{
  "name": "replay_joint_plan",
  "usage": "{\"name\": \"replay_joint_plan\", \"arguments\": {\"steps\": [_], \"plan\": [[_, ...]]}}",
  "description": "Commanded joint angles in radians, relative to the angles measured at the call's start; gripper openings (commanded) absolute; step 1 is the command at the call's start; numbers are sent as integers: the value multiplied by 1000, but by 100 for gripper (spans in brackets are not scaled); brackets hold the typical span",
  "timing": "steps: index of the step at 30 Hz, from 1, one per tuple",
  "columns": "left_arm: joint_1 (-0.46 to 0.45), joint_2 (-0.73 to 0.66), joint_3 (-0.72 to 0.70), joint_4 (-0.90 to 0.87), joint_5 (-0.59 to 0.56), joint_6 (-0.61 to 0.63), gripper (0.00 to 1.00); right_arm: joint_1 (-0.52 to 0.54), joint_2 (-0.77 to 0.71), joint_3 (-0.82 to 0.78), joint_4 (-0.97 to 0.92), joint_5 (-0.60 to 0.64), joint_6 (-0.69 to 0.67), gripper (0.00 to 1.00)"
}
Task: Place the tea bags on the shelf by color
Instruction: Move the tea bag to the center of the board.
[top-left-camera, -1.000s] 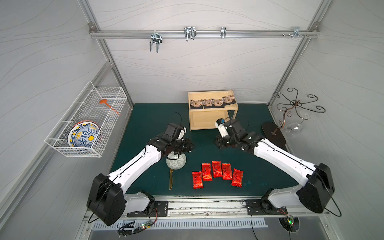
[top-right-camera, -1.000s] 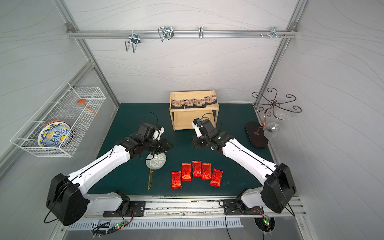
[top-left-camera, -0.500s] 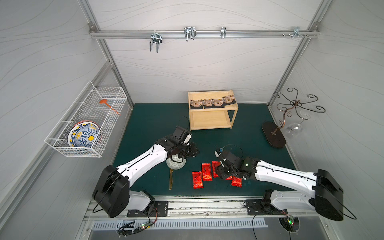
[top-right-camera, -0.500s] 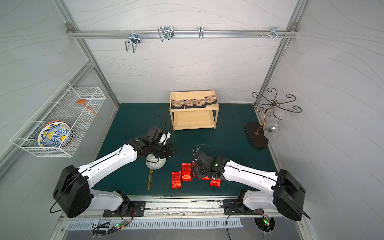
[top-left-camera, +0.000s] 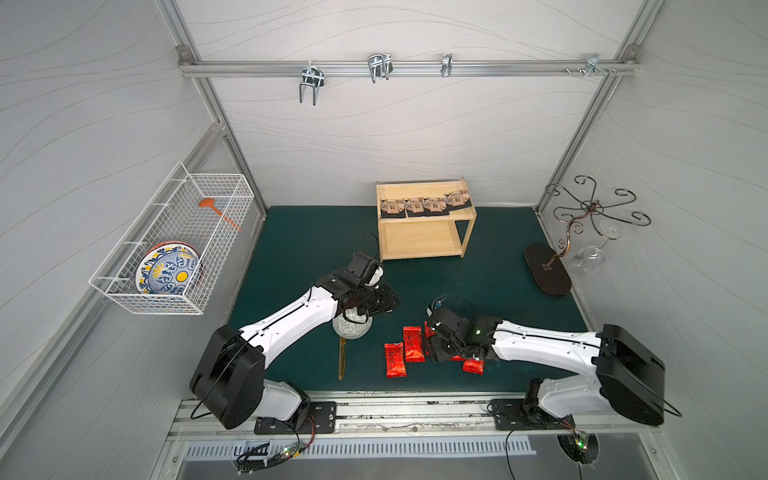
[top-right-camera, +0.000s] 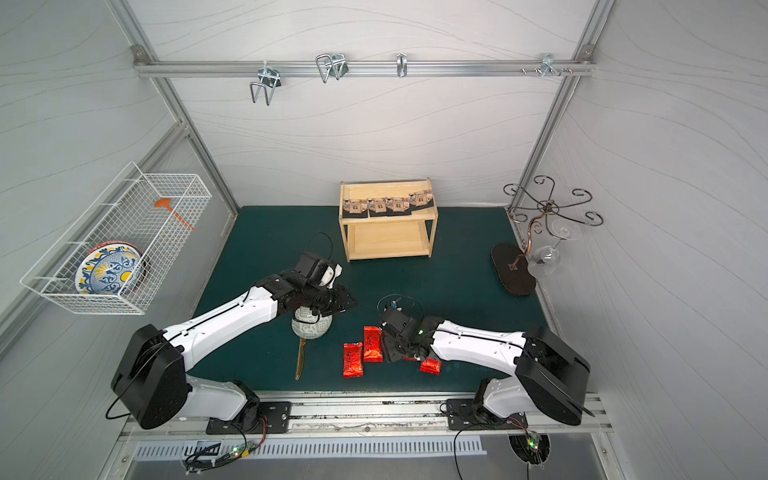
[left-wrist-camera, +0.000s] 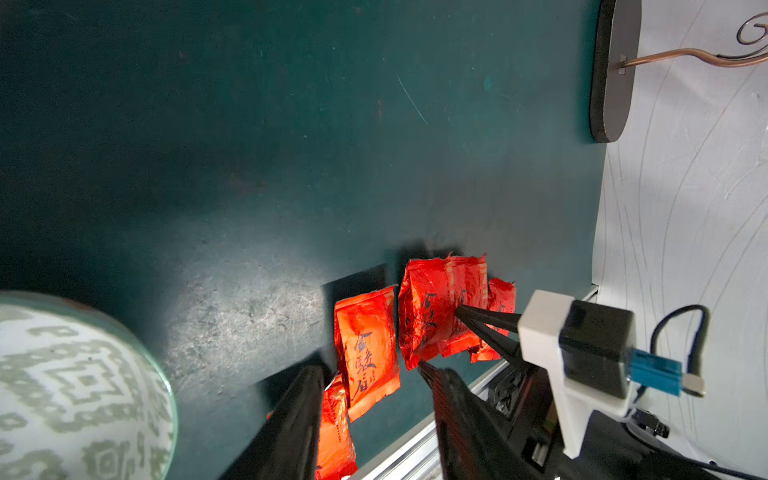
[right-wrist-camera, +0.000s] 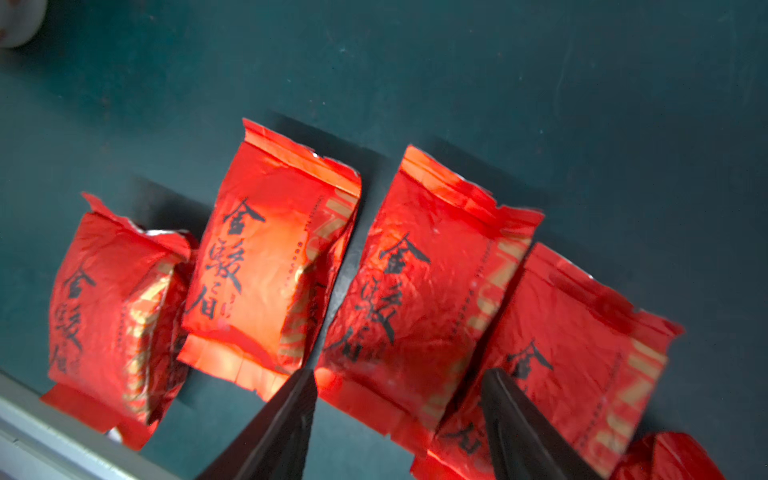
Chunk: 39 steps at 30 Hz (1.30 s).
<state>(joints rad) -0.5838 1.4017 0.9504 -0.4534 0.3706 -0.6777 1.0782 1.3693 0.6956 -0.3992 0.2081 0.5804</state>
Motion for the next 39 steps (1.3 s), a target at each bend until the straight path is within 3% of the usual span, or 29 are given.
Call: {"name": "replay_joint_plan", "arguments": {"steps": [1,7,17,31,35,39], "plan": [[-4,12,-1,36,-10,3,49,-12,35,23,24,17,10,68],[-2,10,-10,42,-12,4,49,-60,52,40,50,9,-32,60],[29,-4,-16,45,-7,8,48,-187,145,91,138,-126,-167,48],[69,-15,-12,39,14,20,48,-387,323,293,216,-231,-441,51],[81,-18,-13,35,26,23,48,-363,258,289,195,-194,-359,51],[86,-17,-10,27,41,28,48,-224,159,230,151,-117,-261,50]]}}
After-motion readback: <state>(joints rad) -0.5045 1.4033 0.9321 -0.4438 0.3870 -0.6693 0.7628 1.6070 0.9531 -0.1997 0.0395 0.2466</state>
